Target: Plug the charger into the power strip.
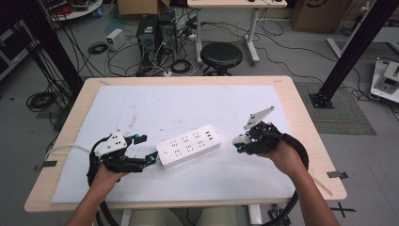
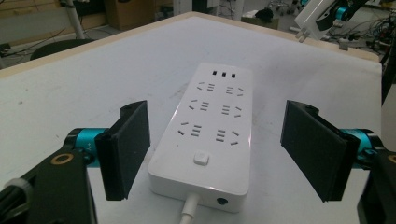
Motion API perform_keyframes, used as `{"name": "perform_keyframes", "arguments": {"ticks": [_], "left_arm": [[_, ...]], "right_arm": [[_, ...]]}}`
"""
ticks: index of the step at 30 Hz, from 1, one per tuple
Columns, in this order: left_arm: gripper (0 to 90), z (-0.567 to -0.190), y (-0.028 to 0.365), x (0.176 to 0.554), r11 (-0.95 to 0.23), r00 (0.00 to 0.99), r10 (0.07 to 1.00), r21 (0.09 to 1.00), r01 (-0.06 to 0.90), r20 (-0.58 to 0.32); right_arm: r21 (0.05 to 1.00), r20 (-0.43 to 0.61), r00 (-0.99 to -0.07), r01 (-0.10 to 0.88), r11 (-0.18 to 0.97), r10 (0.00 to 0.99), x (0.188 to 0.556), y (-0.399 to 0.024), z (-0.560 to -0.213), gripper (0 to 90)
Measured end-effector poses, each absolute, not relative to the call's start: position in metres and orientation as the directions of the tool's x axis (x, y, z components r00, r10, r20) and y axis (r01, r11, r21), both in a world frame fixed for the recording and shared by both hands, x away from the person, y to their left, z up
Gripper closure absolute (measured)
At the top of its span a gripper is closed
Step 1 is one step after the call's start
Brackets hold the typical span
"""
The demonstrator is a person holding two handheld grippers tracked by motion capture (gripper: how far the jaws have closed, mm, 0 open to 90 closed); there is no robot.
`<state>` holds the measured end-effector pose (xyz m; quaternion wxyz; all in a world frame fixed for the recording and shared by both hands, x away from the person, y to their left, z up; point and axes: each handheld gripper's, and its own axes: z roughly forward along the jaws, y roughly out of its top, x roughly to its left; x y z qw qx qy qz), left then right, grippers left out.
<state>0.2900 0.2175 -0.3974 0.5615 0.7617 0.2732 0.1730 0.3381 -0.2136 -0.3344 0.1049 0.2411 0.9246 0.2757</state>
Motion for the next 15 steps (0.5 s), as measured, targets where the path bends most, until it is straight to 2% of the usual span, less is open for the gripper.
{"name": "perform_keyframes", "arguments": {"ticks": [15], "left_arm": [[24.2, -0.401, 0.225, 0.289, -0.185, 0.77, 0.635, 0.957, 0.225, -0.059]], "right_arm": [[0.48, -0.145, -0.921, 0.254, 0.84, 0.361, 0.369, -0.172, -0.319, 62.8]]}}
